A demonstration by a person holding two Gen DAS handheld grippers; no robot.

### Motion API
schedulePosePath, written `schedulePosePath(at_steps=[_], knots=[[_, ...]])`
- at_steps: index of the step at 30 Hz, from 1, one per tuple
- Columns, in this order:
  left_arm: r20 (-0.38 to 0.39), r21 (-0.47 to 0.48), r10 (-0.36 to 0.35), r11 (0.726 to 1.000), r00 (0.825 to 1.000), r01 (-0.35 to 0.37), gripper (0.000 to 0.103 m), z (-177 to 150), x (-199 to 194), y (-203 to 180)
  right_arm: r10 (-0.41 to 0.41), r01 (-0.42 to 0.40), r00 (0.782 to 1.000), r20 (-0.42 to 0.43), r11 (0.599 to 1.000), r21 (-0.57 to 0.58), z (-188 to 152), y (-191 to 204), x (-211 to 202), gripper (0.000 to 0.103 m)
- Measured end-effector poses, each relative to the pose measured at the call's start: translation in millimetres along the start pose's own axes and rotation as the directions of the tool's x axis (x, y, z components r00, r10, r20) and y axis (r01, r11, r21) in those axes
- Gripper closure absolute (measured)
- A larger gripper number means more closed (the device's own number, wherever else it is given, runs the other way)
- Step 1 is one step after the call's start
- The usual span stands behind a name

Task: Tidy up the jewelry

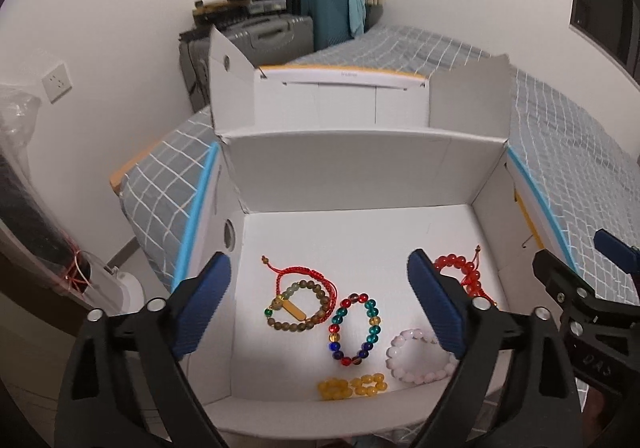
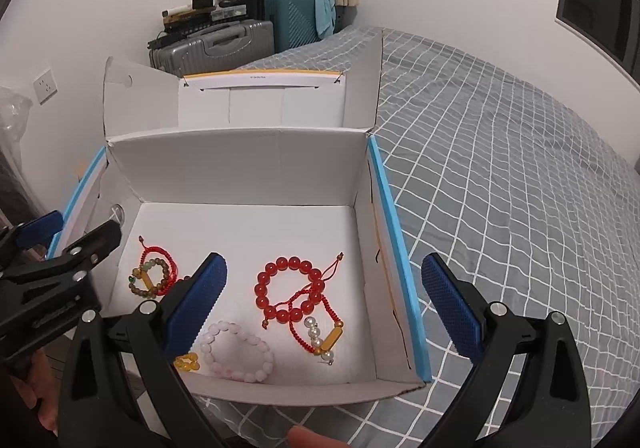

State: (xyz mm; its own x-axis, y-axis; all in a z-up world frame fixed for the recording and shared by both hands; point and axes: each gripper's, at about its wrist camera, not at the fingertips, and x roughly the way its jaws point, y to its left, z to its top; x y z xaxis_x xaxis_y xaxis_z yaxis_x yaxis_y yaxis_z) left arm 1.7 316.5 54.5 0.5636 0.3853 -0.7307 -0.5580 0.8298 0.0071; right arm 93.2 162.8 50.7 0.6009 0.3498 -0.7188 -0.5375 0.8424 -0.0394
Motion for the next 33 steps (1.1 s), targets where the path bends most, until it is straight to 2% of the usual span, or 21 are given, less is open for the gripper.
schedulePosePath(at_steps=[5,21,33], knots=[[0.040,0.002,0.008,1.000,0.999,-0.008,0.006,-12.8,-20.5,3.1,-0.011,0.011,1.000,0.018,1.000,0.001,-9.9,-2.5,-12.8,0.009],[0.085,0.035,-0.024,0.999,0.996,0.021,0.006,-64.5,-59.9,-0.2,-0.016,0.015,0.998,0.056,0.999,0.031,-64.2,-4.5,-57.3,0.009],[0.074,0.038,-0.045,0.998,0.996,0.042,0.006,-71.5,-61.8,-0.8,-0.016,0.013,0.997,0.075,0.999,0.041,-79.2,1.9,-70.9,0.009]])
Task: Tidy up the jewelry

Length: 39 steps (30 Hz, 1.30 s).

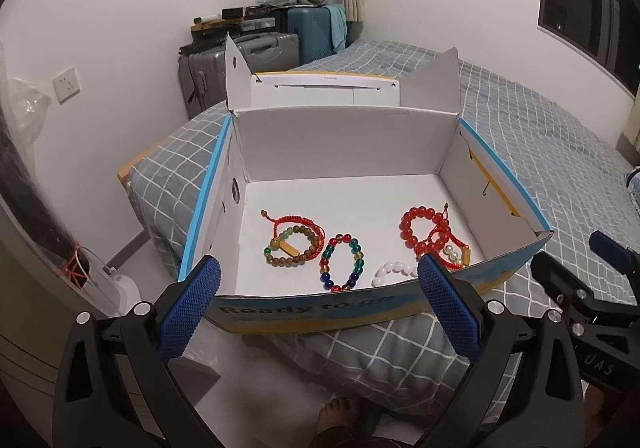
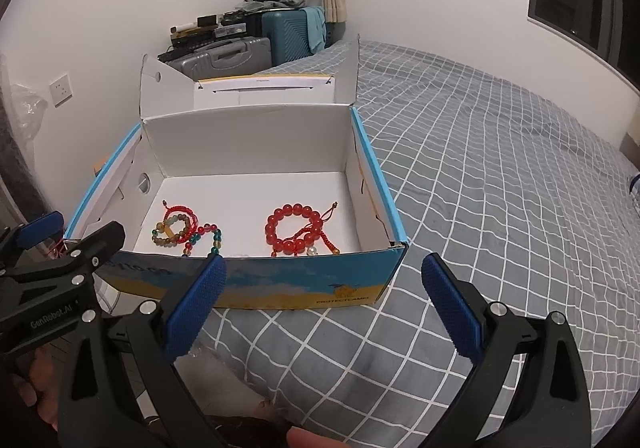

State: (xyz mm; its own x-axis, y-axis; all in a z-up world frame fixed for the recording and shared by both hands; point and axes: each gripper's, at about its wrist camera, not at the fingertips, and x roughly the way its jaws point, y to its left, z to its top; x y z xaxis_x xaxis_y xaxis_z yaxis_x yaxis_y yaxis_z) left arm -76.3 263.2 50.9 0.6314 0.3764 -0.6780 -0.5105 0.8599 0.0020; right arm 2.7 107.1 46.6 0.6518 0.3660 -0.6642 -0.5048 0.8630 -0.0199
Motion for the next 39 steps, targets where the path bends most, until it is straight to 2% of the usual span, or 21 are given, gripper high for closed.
schedulePosePath(at_steps=[6,19,27,39], knots=[[0.009,-0.001,-0.004,1.000,1.000,0.004,0.006,-1.1,-0.4,-0.4,0.002,-0.002,1.000,-0.005,1.000,0.011,1.0,-4.0,3.9,0.009],[0.006,0.054,0.034,0.998,0.999,-0.034,0.006,-1.6,2.4,-9.5,-0.006,0.006,1.000,-0.019,1.000,0.000,0.5,-4.9,10.2,0.009],[0.007,0.013,0.054,0.998,0.999,-0.054,0.006,0.5,2.3,-0.1,-0.007,0.006,1.000,-0.021,1.000,-0.005,-0.7,-3.9,12.1,0.009],[0.033,0.043,0.051,0.998,0.998,-0.052,0.006,-1.8,-3.1,-8.1,-0.009,0.009,1.000,-0.028,1.000,-0.003,-2.2,-7.7,14.7,0.009]])
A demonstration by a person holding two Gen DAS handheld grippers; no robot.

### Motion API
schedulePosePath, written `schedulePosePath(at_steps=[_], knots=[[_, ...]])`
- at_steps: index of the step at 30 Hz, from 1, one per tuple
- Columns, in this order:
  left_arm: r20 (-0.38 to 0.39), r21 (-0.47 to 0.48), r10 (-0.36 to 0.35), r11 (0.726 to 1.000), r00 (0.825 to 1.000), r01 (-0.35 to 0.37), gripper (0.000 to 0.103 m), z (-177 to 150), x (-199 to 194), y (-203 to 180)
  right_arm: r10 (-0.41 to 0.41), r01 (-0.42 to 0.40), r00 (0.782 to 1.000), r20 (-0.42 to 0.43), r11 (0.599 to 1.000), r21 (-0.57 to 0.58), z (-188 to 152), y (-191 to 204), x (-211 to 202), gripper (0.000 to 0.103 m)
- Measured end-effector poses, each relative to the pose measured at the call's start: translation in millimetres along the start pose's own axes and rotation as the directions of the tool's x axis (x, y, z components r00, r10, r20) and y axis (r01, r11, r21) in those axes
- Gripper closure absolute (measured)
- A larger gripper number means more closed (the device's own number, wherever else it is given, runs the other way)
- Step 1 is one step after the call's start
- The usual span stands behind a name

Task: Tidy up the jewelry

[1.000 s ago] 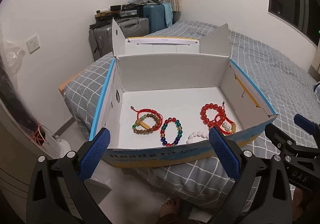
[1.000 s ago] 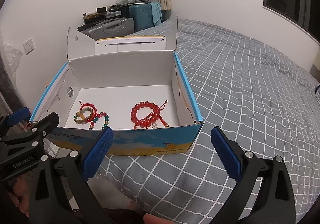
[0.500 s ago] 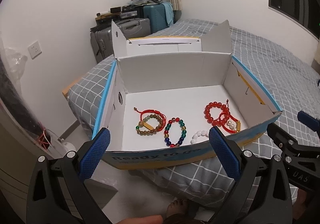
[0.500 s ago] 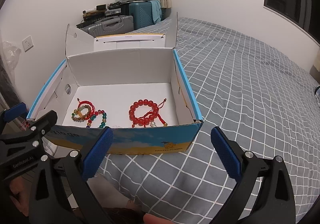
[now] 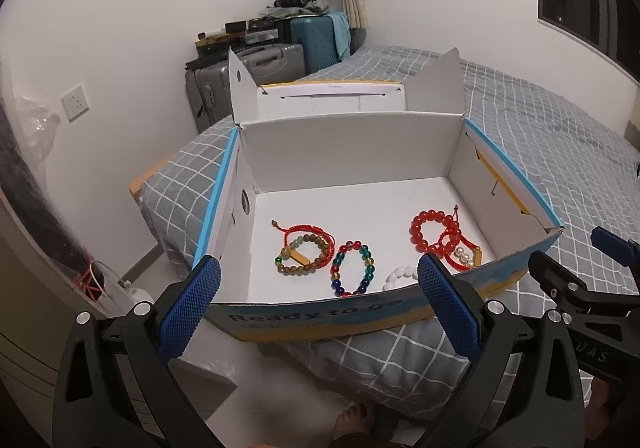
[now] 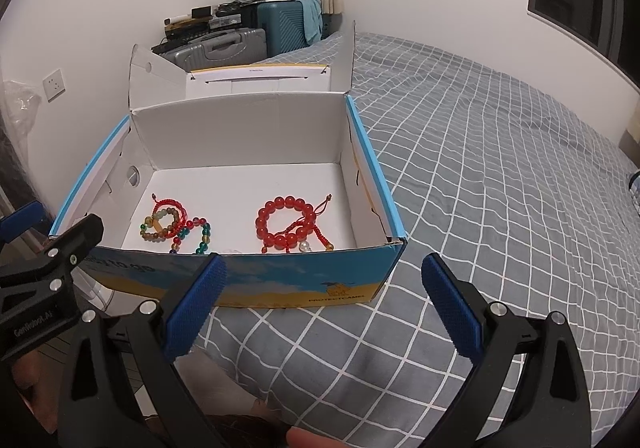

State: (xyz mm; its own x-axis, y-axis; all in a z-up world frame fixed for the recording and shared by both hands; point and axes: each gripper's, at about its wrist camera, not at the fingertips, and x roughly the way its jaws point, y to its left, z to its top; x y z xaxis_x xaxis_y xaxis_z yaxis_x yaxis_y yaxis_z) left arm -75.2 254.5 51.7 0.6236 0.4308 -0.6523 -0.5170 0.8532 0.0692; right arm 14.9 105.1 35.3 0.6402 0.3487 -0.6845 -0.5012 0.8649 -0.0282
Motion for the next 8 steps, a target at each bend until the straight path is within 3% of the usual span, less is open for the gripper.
schedulePosePath(at_steps=[8], knots=[[-0.019,0.002,-0.007,1.000,1.000,0.007,0.006,-0.7,1.8,-0.8,0.000,0.000,1.000,0.000,1.000,0.000,-0.5,0.0,0.1,0.009]])
